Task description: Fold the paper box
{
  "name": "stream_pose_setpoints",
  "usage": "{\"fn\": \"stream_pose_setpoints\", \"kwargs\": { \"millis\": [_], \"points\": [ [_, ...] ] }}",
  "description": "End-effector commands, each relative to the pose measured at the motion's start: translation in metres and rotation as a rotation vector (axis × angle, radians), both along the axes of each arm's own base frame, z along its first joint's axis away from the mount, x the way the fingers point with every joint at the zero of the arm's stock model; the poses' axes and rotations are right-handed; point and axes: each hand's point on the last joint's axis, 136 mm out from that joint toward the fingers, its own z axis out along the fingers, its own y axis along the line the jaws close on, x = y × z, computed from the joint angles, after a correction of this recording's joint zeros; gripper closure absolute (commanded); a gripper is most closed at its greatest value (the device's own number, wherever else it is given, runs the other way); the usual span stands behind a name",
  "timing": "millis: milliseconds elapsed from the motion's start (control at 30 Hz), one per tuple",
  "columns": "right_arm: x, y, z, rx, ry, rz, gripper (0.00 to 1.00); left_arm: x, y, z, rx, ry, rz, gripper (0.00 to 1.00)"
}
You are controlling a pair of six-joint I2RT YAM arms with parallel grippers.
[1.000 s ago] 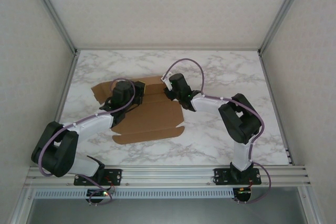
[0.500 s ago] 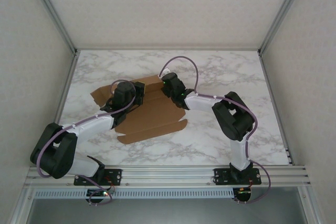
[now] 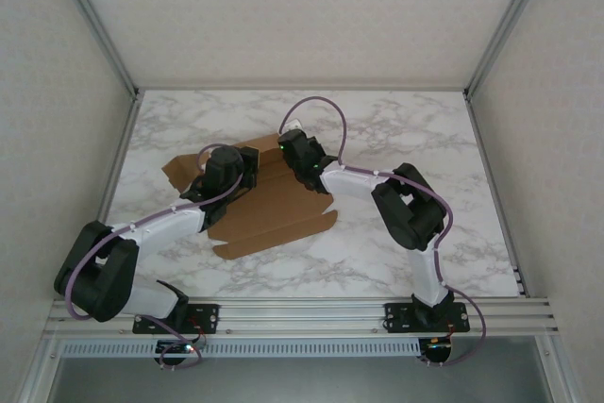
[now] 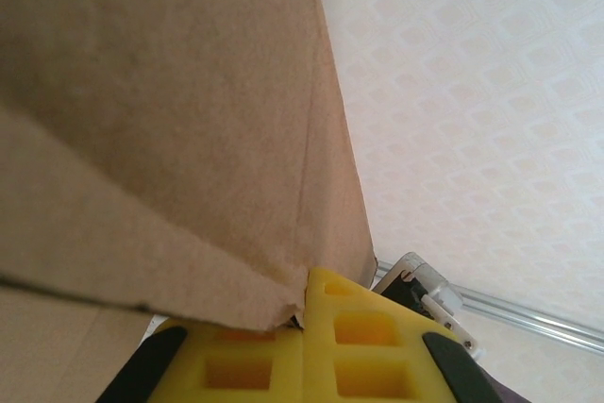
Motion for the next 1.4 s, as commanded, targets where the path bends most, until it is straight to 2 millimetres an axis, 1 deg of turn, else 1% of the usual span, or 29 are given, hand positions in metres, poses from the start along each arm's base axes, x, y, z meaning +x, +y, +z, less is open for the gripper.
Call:
{"fn": "stream_pose_setpoints", "kwargs": {
  "millis": [0,100,200,233,300,367,433,500,533,633,667,767,833,933,1000,1033,1100,1200,1367],
  "points": [
    [0.001,-0.018,-0.016,-0.068,0.026,-0.066,0.95,-0.015,-0.026,0.003,-0.017,0.025,-0.114,1.00],
    [-0.010,-0.005,-0.015,0.018,0.060,0.023,0.85,-0.016,-0.025,-0.001,-0.010,0.033,-0.109,1.00],
    [-0.024,0.012,-0.015,0.100,0.099,0.156,0.69,-0.017,-0.024,-0.008,-0.005,0.044,-0.107,1.00],
    [-0.031,0.019,-0.016,0.116,0.118,0.205,0.65,-0.016,-0.023,-0.011,-0.002,0.049,-0.104,1.00],
    [-0.041,0.025,-0.018,0.137,0.141,0.276,0.58,-0.017,-0.022,-0.017,0.004,0.064,-0.099,1.00],
    [-0.047,0.025,-0.015,0.163,0.132,0.308,0.50,-0.017,-0.022,-0.021,0.004,0.070,-0.098,1.00],
    [-0.050,0.022,-0.006,0.195,0.109,0.325,0.40,-0.017,-0.020,-0.021,0.008,0.070,-0.094,1.00],
    [-0.053,0.015,0.000,0.214,0.086,0.332,0.24,-0.017,-0.019,-0.019,0.011,0.065,-0.091,1.00],
    [-0.053,0.010,0.002,0.212,0.077,0.329,0.22,-0.017,-0.018,-0.017,0.012,0.062,-0.087,1.00],
    [-0.057,0.000,0.009,0.195,0.034,0.323,0.21,-0.016,-0.017,-0.012,0.014,0.054,-0.082,1.00],
    [-0.051,-0.014,0.012,0.208,0.018,0.304,0.21,-0.016,-0.017,-0.010,0.014,0.051,-0.083,1.00],
    [-0.054,-0.031,0.025,0.272,-0.035,0.294,0.22,-0.014,-0.017,-0.004,0.012,0.037,-0.081,1.00],
    [-0.059,-0.038,0.036,0.306,-0.079,0.309,0.22,-0.015,-0.016,-0.009,0.028,0.061,-0.083,1.00],
    [-0.060,-0.056,0.048,0.360,-0.130,0.272,0.23,-0.015,-0.016,-0.012,0.033,0.072,-0.085,1.00],
    [-0.058,-0.071,0.050,0.416,-0.134,0.234,0.26,-0.015,-0.017,-0.012,0.032,0.072,-0.088,1.00],
    [-0.055,-0.075,0.047,0.426,-0.117,0.219,0.27,-0.016,-0.018,-0.013,0.032,0.074,-0.090,1.00],
    [-0.054,-0.072,0.039,0.402,-0.085,0.234,0.29,-0.015,-0.018,-0.011,0.031,0.071,-0.090,1.00],
    [-0.055,-0.058,0.026,0.406,-0.027,0.290,0.29,-0.014,-0.018,-0.007,0.033,0.063,-0.091,1.00],
    [-0.051,-0.039,0.017,0.422,0.004,0.323,0.29,-0.012,-0.019,0.000,0.032,0.055,-0.094,1.00]
  ]
}}
